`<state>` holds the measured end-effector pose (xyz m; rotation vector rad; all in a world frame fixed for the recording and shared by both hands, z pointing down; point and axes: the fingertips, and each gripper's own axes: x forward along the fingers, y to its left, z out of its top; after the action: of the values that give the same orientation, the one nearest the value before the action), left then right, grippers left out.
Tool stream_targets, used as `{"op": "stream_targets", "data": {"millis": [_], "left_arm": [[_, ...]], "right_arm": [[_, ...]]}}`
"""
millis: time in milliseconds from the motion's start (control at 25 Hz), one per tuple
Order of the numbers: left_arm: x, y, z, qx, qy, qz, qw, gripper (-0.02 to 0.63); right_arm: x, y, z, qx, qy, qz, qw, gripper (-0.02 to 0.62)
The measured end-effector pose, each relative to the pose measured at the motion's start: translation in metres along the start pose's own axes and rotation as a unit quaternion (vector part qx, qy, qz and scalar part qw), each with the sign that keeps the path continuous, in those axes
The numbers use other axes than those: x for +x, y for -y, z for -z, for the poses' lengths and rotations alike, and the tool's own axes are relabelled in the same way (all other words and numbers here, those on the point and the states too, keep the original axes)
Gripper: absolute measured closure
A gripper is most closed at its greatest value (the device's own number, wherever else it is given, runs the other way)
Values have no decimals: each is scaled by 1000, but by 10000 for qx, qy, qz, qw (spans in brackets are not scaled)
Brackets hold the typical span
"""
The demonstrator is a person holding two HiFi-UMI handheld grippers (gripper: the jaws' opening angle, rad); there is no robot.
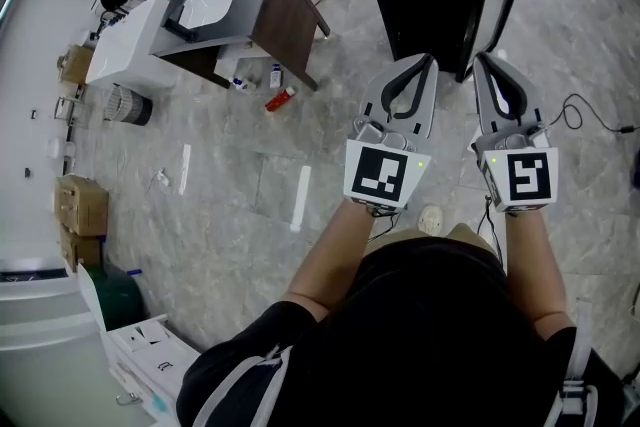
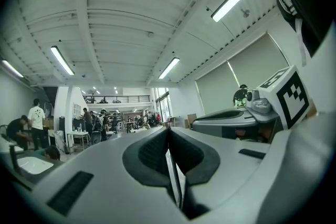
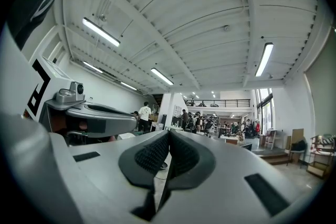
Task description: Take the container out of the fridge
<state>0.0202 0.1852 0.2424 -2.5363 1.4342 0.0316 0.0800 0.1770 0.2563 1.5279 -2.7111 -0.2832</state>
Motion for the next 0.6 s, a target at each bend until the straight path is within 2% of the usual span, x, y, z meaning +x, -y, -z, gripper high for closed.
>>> {"op": "stream_targets", "data": {"millis": [120, 240, 440, 600], "left_arm": [[11, -1, 6, 26, -227, 20, 9997, 583], [20, -2, 3, 50, -80, -12, 10000, 583], [33, 1, 13, 28, -377, -18, 9993, 583], [34, 4, 11, 50, -364, -48, 9993, 583]], "right_arm": [[7, 14, 3, 21, 56, 48, 10000, 560], [12, 24, 8, 70, 28, 101, 9999, 560], [16, 36, 10, 113, 31, 77, 9999, 560], [12, 40, 11, 71, 33, 104, 9999, 560]]}}
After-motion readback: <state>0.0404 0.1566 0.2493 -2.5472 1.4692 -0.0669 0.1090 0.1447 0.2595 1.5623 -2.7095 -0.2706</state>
